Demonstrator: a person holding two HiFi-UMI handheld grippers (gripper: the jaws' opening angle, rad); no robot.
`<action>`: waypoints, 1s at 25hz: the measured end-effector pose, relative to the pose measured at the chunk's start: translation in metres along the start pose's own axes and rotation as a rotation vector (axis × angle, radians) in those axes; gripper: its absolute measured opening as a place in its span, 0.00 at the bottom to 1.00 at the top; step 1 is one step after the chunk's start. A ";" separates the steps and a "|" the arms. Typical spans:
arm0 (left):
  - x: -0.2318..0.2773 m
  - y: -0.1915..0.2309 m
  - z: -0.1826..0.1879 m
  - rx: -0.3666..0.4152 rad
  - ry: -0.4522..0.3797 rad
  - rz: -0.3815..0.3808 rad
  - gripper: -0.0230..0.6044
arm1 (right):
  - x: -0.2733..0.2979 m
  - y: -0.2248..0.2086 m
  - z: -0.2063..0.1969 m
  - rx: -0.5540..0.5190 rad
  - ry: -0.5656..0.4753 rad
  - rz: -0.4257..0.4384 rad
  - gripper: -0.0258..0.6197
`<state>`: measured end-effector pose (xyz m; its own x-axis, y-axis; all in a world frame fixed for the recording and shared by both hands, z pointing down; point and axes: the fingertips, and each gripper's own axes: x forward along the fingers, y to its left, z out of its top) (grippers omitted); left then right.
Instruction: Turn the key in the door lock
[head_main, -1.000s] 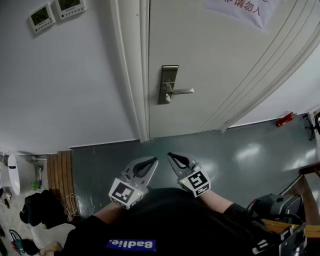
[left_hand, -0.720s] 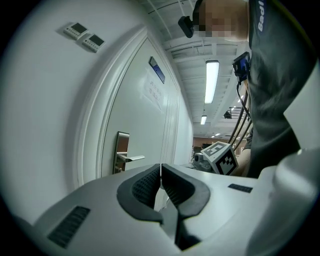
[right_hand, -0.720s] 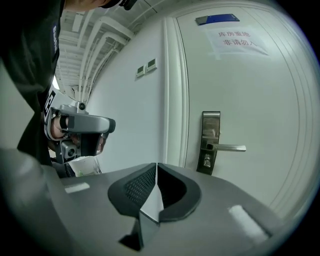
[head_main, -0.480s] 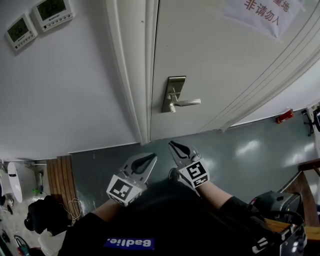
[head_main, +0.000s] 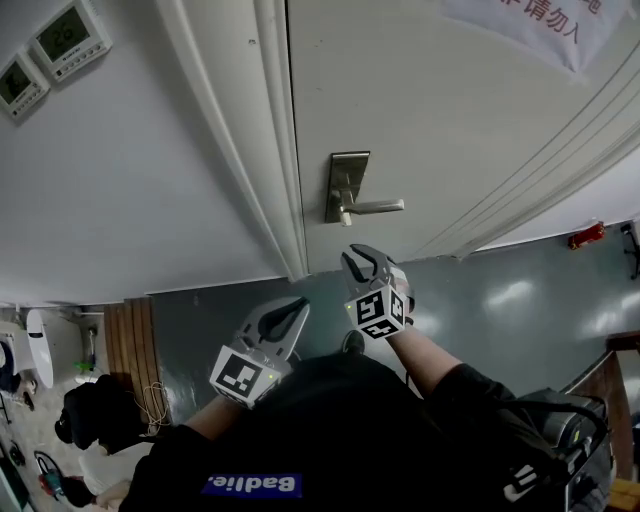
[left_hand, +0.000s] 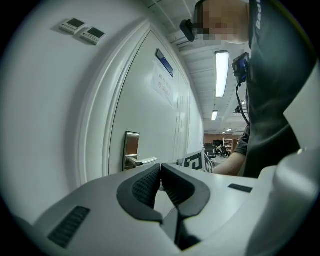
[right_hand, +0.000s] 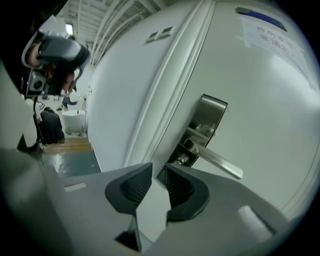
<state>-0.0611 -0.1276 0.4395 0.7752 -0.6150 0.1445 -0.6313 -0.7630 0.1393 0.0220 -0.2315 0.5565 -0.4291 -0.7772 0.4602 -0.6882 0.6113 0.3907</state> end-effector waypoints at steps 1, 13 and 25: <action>0.000 0.001 -0.001 0.000 0.004 0.006 0.06 | 0.006 -0.004 -0.004 -0.032 0.017 -0.012 0.13; -0.008 0.002 -0.014 -0.011 0.040 0.041 0.06 | 0.058 -0.021 -0.025 -0.477 0.161 -0.165 0.22; -0.027 0.015 -0.022 -0.026 0.068 0.072 0.06 | 0.088 -0.045 -0.024 -0.529 0.215 -0.316 0.18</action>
<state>-0.0924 -0.1181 0.4597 0.7248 -0.6526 0.2209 -0.6865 -0.7112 0.1515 0.0285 -0.3241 0.5985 -0.0886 -0.9178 0.3870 -0.3578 0.3920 0.8475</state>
